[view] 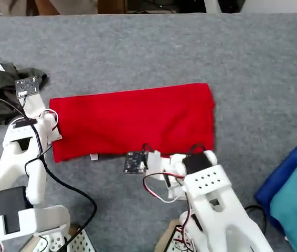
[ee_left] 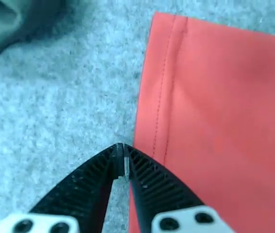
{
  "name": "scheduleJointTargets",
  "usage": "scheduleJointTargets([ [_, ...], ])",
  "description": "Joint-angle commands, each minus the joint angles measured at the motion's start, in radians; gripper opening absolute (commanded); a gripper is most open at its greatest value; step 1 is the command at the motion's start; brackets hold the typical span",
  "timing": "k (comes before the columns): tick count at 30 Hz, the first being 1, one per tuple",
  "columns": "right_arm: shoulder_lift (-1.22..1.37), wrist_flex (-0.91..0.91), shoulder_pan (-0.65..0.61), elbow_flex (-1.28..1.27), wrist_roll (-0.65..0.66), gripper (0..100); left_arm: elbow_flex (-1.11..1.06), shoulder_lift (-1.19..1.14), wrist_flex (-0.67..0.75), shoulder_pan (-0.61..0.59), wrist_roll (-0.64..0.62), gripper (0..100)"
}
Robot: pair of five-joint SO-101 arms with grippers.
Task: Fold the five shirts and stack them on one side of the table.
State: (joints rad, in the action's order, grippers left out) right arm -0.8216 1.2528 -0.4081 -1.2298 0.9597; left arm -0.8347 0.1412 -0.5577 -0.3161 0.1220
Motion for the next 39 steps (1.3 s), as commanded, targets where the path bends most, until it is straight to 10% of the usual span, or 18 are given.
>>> scheduleJointTargets([
  [1,0.004,-0.054,-0.012,-0.042,-0.014,21.7,0.049,0.001,0.006,-0.005,-0.005,2],
  [39,0.702,-0.281,0.185,0.306,0.091,13.9,0.041,0.001,0.006,-0.008,-0.005,2],
])
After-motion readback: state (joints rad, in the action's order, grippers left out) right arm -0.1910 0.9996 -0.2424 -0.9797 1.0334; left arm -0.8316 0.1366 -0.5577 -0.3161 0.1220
